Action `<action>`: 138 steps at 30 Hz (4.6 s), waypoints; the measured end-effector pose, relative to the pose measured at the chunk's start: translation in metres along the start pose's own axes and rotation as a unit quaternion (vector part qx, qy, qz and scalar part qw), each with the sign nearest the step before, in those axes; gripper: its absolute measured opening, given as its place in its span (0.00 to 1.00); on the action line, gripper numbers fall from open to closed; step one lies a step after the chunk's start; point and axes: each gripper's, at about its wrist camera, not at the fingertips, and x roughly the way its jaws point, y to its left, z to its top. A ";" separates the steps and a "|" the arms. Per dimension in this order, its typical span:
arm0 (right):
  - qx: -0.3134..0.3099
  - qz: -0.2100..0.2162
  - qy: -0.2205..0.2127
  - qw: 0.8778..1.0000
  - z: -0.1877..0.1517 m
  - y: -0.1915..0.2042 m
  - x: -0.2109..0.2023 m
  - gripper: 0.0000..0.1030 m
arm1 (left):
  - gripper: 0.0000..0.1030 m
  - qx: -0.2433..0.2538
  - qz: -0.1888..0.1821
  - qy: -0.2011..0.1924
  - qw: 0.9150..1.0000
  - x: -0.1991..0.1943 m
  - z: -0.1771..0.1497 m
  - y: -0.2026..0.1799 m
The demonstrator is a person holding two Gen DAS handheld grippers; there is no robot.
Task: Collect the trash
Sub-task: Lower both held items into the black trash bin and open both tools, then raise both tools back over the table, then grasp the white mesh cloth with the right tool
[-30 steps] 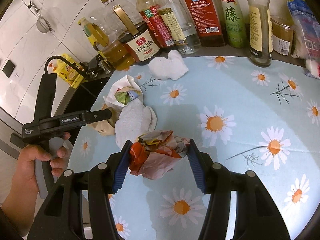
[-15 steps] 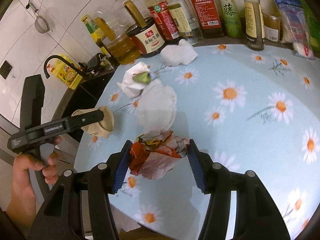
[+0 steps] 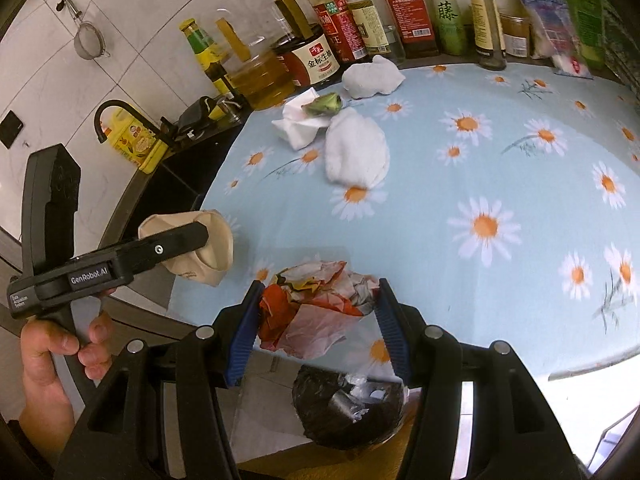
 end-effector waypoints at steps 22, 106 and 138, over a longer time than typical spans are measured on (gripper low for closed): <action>0.026 0.007 0.082 0.996 -0.109 0.005 0.037 0.55 | 0.72 0.018 -0.023 0.090 0.996 0.003 -0.122 0.002; 0.076 0.077 0.051 0.993 -0.116 0.009 0.044 0.80 | 0.91 -0.017 -0.051 0.075 0.996 0.013 -0.149 0.058; -0.047 0.002 -0.026 0.999 0.120 -0.013 0.078 0.80 | 0.91 -0.037 -0.029 -0.073 0.996 -0.042 -0.014 0.007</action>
